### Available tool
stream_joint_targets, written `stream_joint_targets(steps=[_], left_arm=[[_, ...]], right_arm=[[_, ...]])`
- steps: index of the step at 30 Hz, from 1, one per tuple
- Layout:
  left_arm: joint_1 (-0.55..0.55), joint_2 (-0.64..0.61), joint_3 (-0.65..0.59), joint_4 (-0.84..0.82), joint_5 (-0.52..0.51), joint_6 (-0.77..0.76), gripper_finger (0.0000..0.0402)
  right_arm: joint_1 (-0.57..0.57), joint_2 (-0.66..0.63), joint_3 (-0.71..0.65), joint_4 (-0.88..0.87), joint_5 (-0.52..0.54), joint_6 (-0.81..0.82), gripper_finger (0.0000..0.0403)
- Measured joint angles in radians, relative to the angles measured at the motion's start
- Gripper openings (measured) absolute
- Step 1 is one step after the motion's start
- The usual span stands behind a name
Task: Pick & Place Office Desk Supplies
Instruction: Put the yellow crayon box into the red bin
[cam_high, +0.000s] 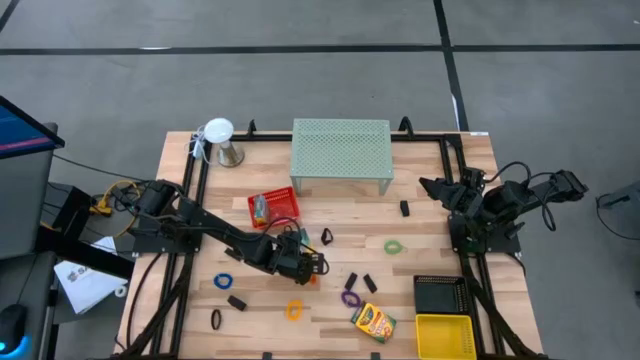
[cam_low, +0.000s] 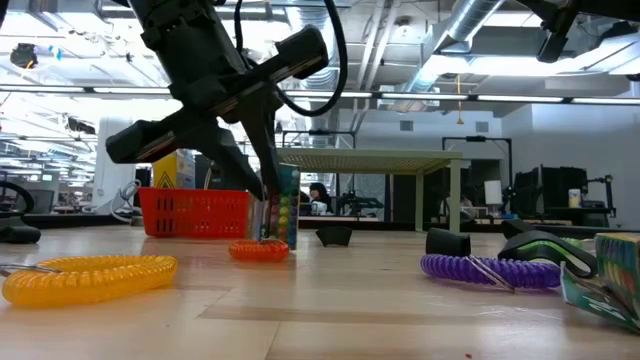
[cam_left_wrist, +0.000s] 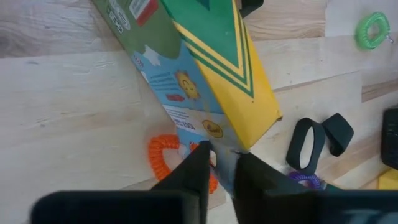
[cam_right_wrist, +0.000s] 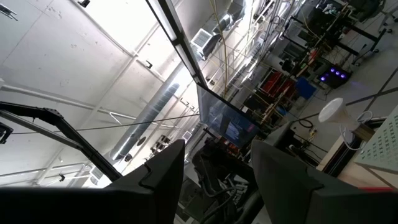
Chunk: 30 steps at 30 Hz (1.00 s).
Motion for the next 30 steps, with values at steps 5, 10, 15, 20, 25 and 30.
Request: stream_joint_targets(steps=[5,10,15,20,25,30], left_arm=[[0.0,0.0,0.0,0.001,0.0,-0.008,0.0006],[0.0,0.0,0.0,0.028,0.047,-0.018,0.0001],[0.0,-0.048,0.0,0.074,0.095,-0.018,0.0001],[0.011,-0.166,0.0,0.04,0.107,0.01,0.0001],[0.052,-0.307,0.0,-0.021,0.172,0.084,0.0],[0.121,-0.402,0.0,-0.088,0.241,0.163,0.0]], right_arm=[[0.0,0.0,0.0,0.0,-0.001,0.0,0.0182],[0.0,0.0,0.0,0.0,-0.005,0.0,0.0182],[0.0,0.0,0.0,-0.002,-0.015,-0.001,0.0182],[0.0,0.0,0.0,-0.012,-0.023,-0.003,0.0182],[0.0,0.0,0.0,-0.022,-0.024,-0.007,0.0182],[0.0,0.0,0.0,-0.026,-0.024,-0.01,0.0182]])
